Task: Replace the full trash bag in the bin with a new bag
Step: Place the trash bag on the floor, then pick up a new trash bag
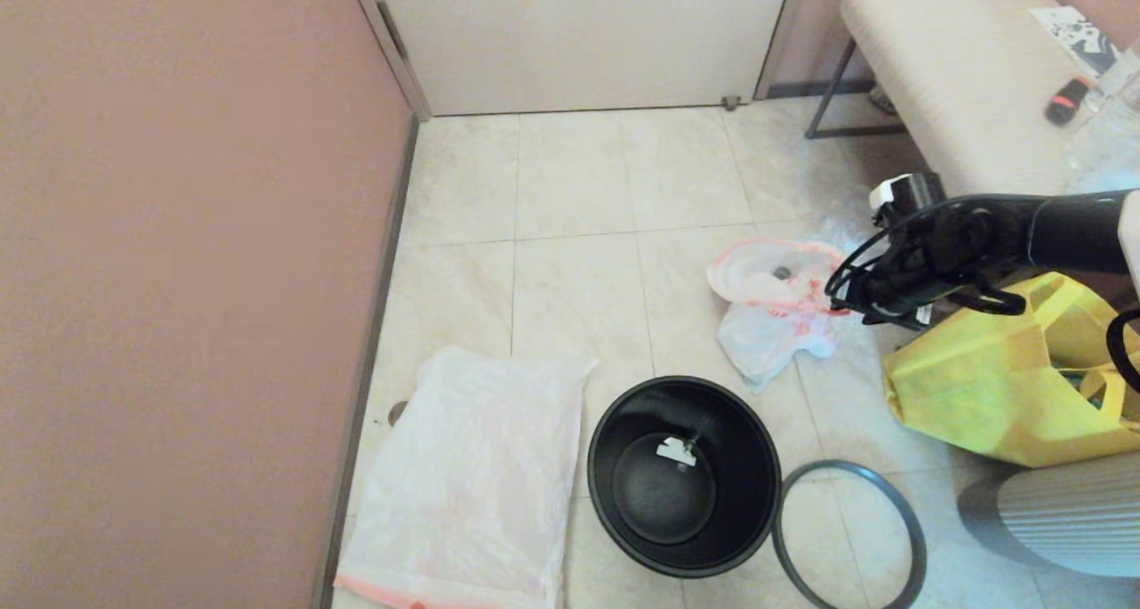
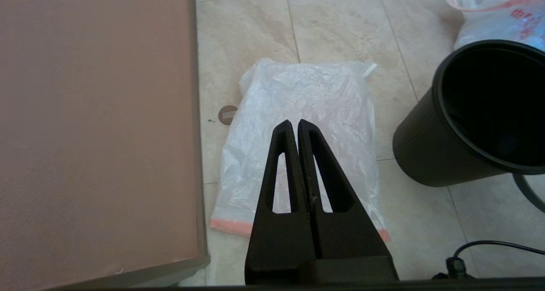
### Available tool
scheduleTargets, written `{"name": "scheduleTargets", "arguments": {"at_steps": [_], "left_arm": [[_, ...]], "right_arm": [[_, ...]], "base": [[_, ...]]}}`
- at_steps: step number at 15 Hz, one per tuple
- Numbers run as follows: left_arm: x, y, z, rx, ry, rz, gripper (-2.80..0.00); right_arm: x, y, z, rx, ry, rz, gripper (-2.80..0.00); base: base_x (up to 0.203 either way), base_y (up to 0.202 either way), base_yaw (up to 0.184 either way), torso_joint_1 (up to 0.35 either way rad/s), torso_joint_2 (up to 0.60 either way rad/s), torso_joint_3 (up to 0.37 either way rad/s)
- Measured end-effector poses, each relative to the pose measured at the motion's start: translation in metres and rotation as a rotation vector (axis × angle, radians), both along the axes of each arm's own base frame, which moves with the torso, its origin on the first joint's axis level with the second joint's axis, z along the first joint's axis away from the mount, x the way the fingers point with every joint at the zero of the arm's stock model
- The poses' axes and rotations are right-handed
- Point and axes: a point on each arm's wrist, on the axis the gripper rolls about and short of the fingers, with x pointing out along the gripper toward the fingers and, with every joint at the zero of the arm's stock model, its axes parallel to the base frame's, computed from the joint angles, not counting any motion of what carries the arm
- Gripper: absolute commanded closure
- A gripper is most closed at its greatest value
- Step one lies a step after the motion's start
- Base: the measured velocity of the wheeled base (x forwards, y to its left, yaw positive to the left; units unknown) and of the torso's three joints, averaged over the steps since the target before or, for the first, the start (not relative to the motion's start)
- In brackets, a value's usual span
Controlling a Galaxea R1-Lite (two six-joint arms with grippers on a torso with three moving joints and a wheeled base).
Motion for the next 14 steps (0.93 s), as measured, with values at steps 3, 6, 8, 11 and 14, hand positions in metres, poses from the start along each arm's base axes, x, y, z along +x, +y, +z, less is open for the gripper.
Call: {"name": "scheduleTargets", "arguments": {"at_steps": [3, 6, 8, 11, 14], "left_arm": [[0.0, 0.0, 0.0, 0.0, 0.0, 0.0, 0.0], [0.0, 0.0, 0.0, 0.0, 0.0, 0.0, 0.0], [0.0, 0.0, 0.0, 0.0, 0.0, 0.0, 0.0], [0.0, 0.0, 0.0, 0.0, 0.0, 0.0, 0.0], [0.0, 0.0, 0.0, 0.0, 0.0, 0.0, 0.0]], "right_arm": [[-0.036, 0.015, 0.026, -0.001, 0.115, 0.027, -2.8], [-0.087, 0.028, 0.053, 0.003, 0.274, 0.037, -2.8], [-0.117, 0.035, 0.068, 0.021, 0.338, 0.022, -2.8], [-0.152, 0.044, 0.078, 0.021, 0.36, 0.054, 0.0], [-0.19, 0.053, 0.091, -0.006, 0.337, 0.108, 0.0]], "base": [[0.0, 0.0, 0.0, 0.0, 0.0, 0.0], [0.0, 0.0, 0.0, 0.0, 0.0, 0.0], [0.0, 0.0, 0.0, 0.0, 0.0, 0.0], [0.0, 0.0, 0.0, 0.0, 0.0, 0.0], [0.0, 0.0, 0.0, 0.0, 0.0, 0.0]]}}
